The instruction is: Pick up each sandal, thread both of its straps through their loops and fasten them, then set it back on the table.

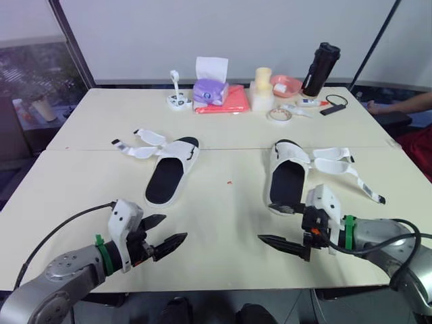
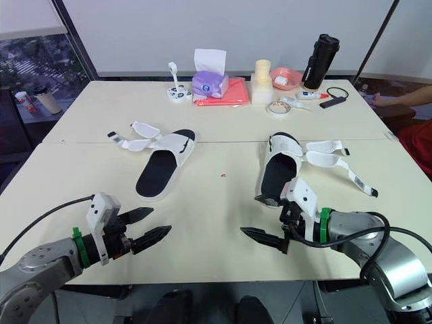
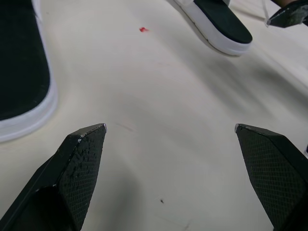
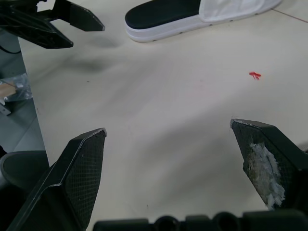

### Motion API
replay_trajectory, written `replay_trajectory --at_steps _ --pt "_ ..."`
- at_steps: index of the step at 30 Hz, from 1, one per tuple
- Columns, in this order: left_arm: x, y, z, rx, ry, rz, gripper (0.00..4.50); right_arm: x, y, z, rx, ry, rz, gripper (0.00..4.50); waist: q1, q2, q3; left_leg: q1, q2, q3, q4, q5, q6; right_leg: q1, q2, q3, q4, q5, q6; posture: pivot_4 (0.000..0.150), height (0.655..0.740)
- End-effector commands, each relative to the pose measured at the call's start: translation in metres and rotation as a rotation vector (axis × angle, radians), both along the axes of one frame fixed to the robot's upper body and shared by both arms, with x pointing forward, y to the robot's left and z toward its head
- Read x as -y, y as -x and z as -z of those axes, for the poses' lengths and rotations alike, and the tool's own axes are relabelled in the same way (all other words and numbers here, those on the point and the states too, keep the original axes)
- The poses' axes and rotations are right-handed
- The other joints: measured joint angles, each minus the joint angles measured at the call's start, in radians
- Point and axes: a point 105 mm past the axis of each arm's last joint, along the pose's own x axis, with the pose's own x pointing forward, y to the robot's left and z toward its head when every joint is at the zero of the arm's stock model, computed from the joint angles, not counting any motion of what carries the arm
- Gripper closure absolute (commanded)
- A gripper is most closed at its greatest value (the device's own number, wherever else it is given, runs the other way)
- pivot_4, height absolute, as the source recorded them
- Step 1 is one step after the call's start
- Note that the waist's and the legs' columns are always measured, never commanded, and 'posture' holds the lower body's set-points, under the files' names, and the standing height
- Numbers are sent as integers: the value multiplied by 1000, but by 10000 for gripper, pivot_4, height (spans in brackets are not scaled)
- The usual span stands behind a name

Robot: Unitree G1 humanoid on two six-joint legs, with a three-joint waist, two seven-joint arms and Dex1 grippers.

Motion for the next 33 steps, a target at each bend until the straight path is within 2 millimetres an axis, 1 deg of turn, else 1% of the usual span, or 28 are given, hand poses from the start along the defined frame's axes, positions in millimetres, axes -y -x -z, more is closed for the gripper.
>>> replay_trajectory --at_steps 1,4,9,13,16,18,23,26,28,29,31,33 --pt "3 0 -13 61 12 7 471 -1 -4 -5 51 15 -10 0 -1 0 0 0 0 0 0 0 0 0 0 0 0 0 0 1500 7400" --pt "1 -1 -17 75 24 1 471 -2 -6 -4 58 13 -11 0 -1 0 0 0 0 0 -1 0 0 0 0 0 -1 0 0 1500 7400" --pt "3 1 -22 78 40 5 471 -9 -10 -5 69 25 -20 0 -2 0 0 0 0 0 -1 0 0 0 0 0 -1 0 0 1500 7400" --pt "5 1 -20 66 26 22 471 -17 -17 -7 92 5 0 0 -3 0 0 0 0 0 -1 0 0 0 0 0 -1 0 0 1500 7400" --pt "2 -6 -24 84 24 14 471 -18 -26 -14 136 4 40 0 -1 0 0 0 0 0 -1 0 0 0 0 0 -1 0 0 1500 7400" --pt "-1 -10 -29 102 14 20 471 -13 -31 -20 176 28 74 0 1 0 0 0 0 0 -1 0 0 0 0 0 -1 0 0 1500 7400" --pt "-1 -14 -35 98 -25 110 471 2 -37 -34 233 52 146 0 -1 0 0 0 0 0 -2 0 0 0 0 0 -1 0 0 1500 7400" --pt "-6 -26 -45 117 -85 140 471 20 -57 -51 369 84 283 0 -1 0 1 -1 0 0 -2 0 0 -1 0 -1 -1 0 0 1500 7400" --pt "-7 -30 -48 124 -175 192 471 37 -75 -59 480 170 411 0 -4 0 1 -1 0 0 -1 0 0 -1 0 -1 -1 0 0 1500 7400" --pt "-5 -32 -52 130 -202 227 471 48 -84 -60 542 257 466 0 -4 0 1 -1 -1 0 -1 0 0 -1 0 -1 -1 0 0 1500 7400" --pt "0 -35 -60 134 -211 289 471 59 -93 -57 627 398 494 0 -2 0 1 -1 -1 1 -1 0 0 -2 -1 0 -1 0 0 1500 7400" --pt "4 -37 -67 148 -216 333 471 66 -101 -53 673 475 514 0 -3 0 1 -2 -1 1 -2 0 0 -2 -1 -1 -2 0 0 1500 7400"
